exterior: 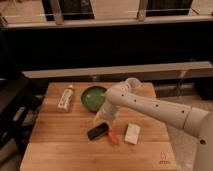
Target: Place the eraser on the white sponge
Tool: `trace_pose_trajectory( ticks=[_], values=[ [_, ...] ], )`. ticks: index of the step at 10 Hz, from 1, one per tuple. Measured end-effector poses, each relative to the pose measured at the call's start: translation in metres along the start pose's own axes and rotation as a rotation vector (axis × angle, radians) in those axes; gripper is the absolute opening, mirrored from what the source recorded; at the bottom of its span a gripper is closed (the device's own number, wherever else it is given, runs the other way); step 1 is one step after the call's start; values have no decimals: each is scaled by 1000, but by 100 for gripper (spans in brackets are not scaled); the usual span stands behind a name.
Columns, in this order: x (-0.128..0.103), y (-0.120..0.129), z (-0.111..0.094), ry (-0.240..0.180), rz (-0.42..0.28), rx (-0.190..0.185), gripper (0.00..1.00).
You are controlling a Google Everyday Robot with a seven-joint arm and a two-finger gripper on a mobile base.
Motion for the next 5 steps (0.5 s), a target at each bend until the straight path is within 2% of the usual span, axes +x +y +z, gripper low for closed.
trace_pose_trajectory(
  ticks=[1, 3, 5],
  values=[
    [0, -1, 1, 0, 0, -1, 32],
    [0, -2, 3, -3, -3, -3, 16],
    [0, -3, 6, -10, -3, -2, 14]
  ],
)
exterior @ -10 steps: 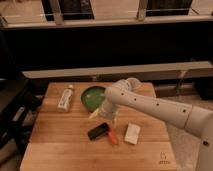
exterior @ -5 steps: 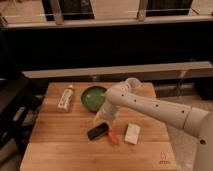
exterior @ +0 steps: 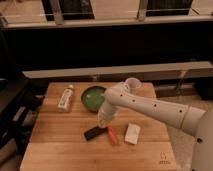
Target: Place the eraser on the white sponge
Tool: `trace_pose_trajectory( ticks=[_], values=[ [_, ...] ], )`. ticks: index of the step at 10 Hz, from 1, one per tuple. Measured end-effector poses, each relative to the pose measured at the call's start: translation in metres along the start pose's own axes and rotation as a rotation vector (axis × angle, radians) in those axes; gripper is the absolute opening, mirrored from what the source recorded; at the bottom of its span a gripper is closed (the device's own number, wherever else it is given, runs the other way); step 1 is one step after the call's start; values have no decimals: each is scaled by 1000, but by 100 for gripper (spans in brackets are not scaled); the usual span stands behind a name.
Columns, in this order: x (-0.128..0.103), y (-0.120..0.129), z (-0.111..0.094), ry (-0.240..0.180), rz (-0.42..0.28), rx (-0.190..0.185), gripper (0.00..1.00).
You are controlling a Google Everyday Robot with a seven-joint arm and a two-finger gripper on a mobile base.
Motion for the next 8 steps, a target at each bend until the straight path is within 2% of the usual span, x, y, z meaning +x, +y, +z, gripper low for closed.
trace_pose_trajectory(
  ticks=[1, 2, 5, 7, 8],
  values=[
    [0, 0, 0, 0, -2, 0, 15],
    [-1, -1, -1, 4, -8, -1, 22],
    [-2, -3, -1, 6, -26, 0, 51],
    [-1, -5, -2, 11, -45, 0, 73],
    [0, -6, -3, 13, -54, 0, 78]
  ],
)
